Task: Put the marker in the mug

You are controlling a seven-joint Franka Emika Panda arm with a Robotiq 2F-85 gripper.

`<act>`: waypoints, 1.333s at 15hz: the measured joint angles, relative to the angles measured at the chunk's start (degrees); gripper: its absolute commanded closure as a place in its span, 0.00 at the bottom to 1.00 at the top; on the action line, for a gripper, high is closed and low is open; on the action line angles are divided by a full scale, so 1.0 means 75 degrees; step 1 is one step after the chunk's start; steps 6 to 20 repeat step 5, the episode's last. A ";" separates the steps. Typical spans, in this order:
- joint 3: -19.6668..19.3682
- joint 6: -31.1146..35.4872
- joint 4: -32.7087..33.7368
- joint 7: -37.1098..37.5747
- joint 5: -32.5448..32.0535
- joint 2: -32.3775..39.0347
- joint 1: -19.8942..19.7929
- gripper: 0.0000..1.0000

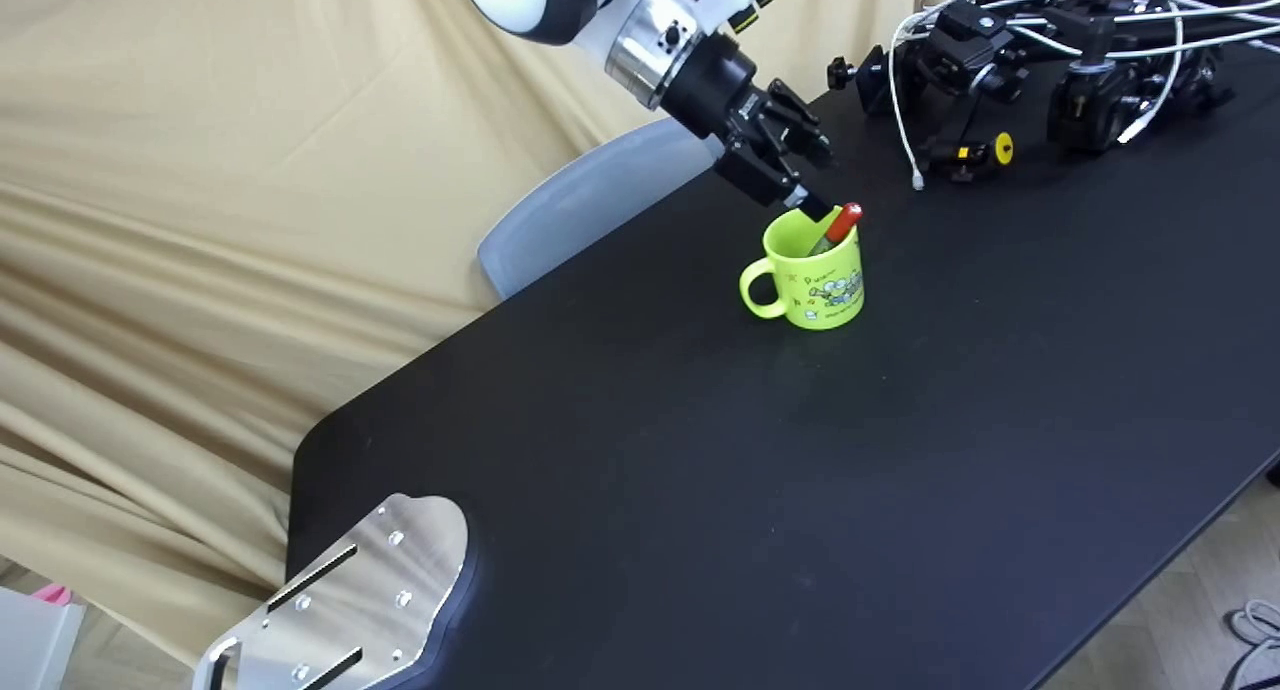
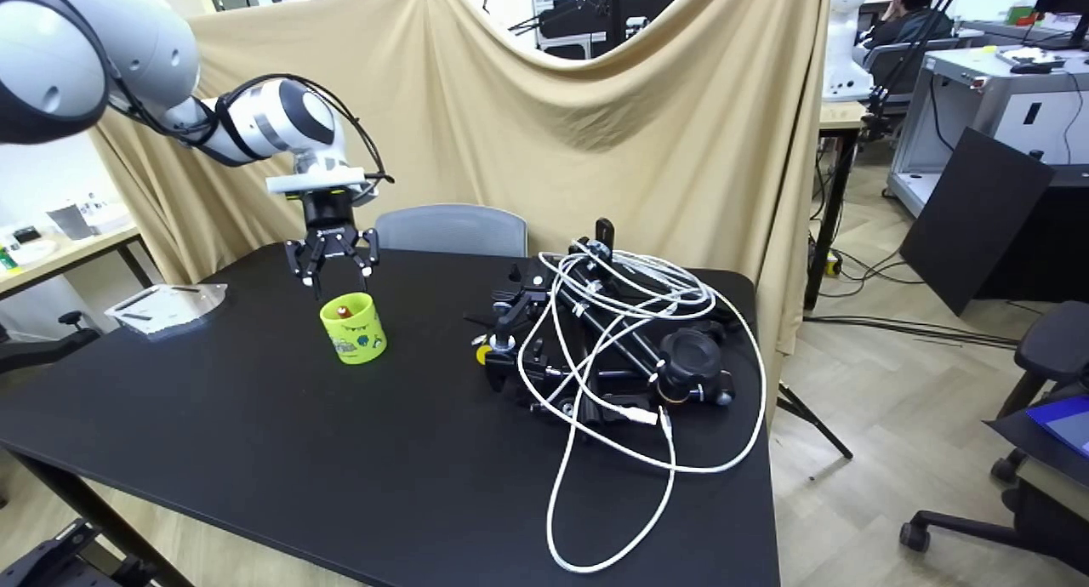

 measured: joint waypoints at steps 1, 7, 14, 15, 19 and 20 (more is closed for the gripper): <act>0.0000 -0.0001 -0.0026 0.0016 0.0003 -0.0084 -0.0007 0.00; -0.0002 0.0039 -0.0518 0.0062 0.0025 -0.0693 -0.0082 0.00; -0.0002 0.0039 -0.0518 0.0062 0.0025 -0.0693 -0.0082 0.00; -0.0002 0.0039 -0.0518 0.0062 0.0025 -0.0693 -0.0082 0.00; -0.0002 0.0039 -0.0518 0.0062 0.0025 -0.0693 -0.0082 0.00; -0.0002 0.0039 -0.0518 0.0062 0.0025 -0.0693 -0.0082 0.00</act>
